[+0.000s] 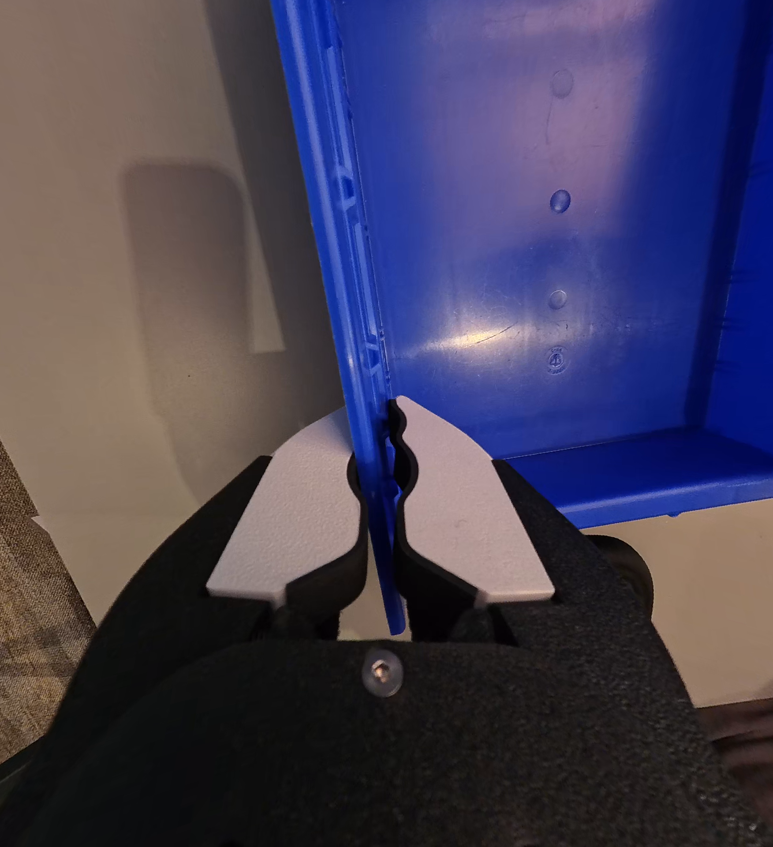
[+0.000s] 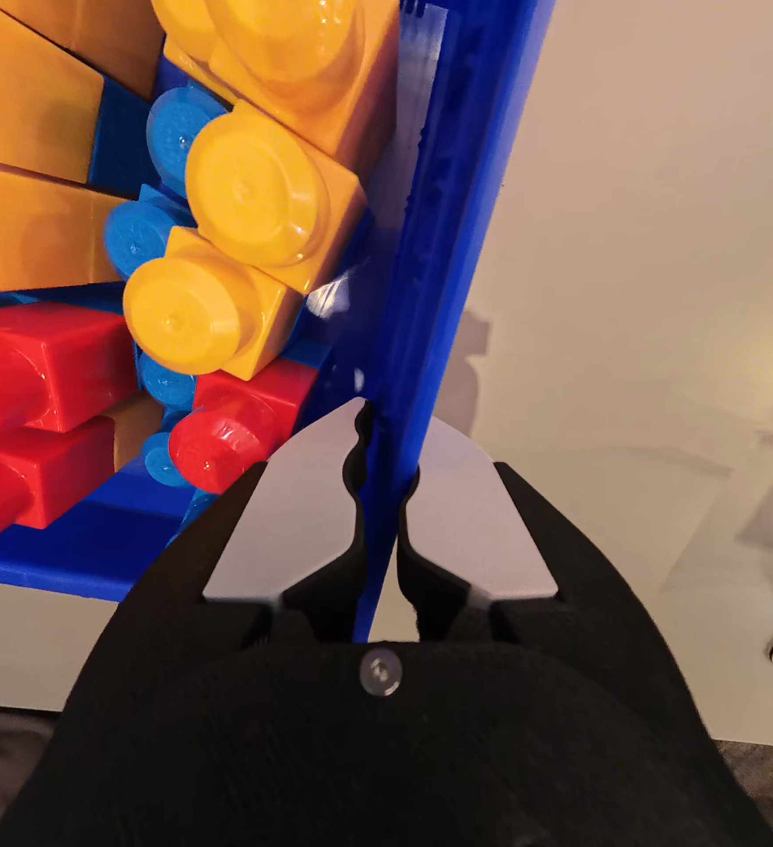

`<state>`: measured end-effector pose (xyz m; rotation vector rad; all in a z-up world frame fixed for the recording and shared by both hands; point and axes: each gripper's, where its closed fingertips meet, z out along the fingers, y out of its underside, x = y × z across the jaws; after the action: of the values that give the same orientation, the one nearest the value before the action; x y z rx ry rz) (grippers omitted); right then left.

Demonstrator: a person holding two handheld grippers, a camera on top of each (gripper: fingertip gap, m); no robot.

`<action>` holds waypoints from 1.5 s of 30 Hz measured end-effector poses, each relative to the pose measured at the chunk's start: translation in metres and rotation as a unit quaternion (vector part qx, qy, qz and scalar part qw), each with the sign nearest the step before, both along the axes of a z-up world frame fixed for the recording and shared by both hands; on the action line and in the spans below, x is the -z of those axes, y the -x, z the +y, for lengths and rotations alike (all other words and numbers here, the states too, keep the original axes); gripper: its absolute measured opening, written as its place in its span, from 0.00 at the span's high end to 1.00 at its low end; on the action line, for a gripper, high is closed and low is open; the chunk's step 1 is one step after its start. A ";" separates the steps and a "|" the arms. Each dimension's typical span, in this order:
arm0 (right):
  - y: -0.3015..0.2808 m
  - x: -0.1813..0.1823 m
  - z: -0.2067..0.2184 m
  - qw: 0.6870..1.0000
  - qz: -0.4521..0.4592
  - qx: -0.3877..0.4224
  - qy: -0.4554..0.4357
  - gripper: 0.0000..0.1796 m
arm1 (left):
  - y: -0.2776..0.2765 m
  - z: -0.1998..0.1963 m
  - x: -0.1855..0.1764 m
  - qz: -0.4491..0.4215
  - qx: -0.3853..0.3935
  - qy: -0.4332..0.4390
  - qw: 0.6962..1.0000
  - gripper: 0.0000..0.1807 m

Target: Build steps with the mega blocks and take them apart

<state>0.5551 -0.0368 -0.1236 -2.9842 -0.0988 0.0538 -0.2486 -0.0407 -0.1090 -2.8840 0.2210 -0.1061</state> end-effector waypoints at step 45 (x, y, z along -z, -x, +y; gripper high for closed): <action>0.043 -0.001 0.005 0.998 -0.017 -0.058 0.027 0.94 | -0.065 -0.018 0.003 0.071 0.112 0.071 0.989 0.91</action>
<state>0.5117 -0.0323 -0.1228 -3.0300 -0.2780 0.0184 -0.1839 -0.0589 -0.1116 -2.9994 0.5873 0.0461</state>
